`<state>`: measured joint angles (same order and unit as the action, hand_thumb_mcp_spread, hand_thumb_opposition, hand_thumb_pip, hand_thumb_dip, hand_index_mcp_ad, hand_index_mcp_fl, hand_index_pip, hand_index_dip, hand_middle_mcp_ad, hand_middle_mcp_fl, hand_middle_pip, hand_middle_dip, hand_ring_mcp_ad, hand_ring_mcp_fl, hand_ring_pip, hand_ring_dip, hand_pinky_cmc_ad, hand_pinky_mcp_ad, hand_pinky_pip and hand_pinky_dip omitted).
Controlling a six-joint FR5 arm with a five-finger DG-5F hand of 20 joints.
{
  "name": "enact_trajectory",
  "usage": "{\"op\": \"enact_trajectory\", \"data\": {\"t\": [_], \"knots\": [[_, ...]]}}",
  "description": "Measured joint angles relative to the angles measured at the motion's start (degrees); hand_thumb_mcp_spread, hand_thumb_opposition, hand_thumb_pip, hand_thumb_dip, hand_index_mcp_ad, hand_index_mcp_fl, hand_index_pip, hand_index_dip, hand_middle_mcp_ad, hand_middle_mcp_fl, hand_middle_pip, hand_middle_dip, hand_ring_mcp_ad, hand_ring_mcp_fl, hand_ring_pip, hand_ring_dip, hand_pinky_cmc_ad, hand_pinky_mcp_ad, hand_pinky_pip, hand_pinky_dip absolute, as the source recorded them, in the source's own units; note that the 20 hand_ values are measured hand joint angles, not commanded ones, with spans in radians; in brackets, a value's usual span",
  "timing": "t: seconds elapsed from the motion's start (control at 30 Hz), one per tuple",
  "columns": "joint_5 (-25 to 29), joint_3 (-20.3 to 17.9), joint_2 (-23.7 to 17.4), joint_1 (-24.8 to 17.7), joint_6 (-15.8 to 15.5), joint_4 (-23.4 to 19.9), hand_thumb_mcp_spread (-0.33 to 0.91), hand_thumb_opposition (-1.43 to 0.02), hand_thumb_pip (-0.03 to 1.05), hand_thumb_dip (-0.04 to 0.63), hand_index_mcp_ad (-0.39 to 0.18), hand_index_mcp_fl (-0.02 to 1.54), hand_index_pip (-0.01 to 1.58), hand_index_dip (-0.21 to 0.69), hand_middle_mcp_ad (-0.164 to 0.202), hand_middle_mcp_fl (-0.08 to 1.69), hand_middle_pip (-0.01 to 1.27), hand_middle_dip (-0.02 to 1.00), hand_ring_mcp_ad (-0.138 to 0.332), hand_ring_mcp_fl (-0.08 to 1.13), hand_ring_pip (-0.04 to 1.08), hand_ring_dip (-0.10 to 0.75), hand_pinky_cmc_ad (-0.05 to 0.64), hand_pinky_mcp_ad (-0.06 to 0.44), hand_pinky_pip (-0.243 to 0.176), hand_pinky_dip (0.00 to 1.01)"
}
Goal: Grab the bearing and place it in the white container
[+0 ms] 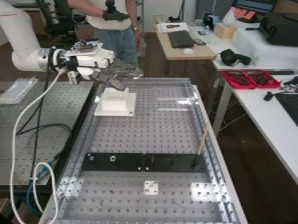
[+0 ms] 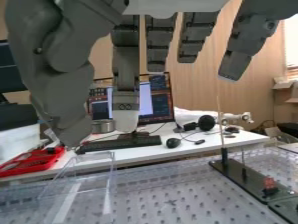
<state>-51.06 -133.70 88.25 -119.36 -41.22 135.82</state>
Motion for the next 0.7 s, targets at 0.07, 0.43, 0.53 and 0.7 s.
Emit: {"op": "enact_trajectory", "data": {"t": [0.07,0.43,0.53,0.7], "knots": [[-0.33,-0.57,-0.05,-0.9,0.65,-0.38,0.37,-0.79,0.59,0.237,-0.073,0.33,1.54,0.047,0.01,0.07,0.13,0.26,0.08,0.0,0.09,0.115,0.354,0.295,-0.042,0.38],[-2.3,-2.73,1.91,-4.25,3.83,-1.97,0.37,-0.79,0.59,0.237,-0.073,0.33,1.54,0.047,0.012,0.07,0.13,0.26,0.08,0.0,0.09,0.115,0.354,0.297,-0.031,0.38],[-2.06,-3.31,2.89,-4.63,4.08,-2.7,0.37,-0.79,0.59,0.237,-0.073,0.33,1.54,0.047,0.012,0.07,0.13,0.26,0.08,0.0,0.09,0.115,0.354,0.295,-0.026,0.38],[-0.65,-4.17,5.15,-5.57,4.74,-3.83,0.37,-0.79,0.59,0.237,-0.073,0.33,1.54,0.047,0.012,0.07,0.13,0.26,0.08,0.0,0.09,0.115,0.353,0.295,-0.026,0.36]]}}
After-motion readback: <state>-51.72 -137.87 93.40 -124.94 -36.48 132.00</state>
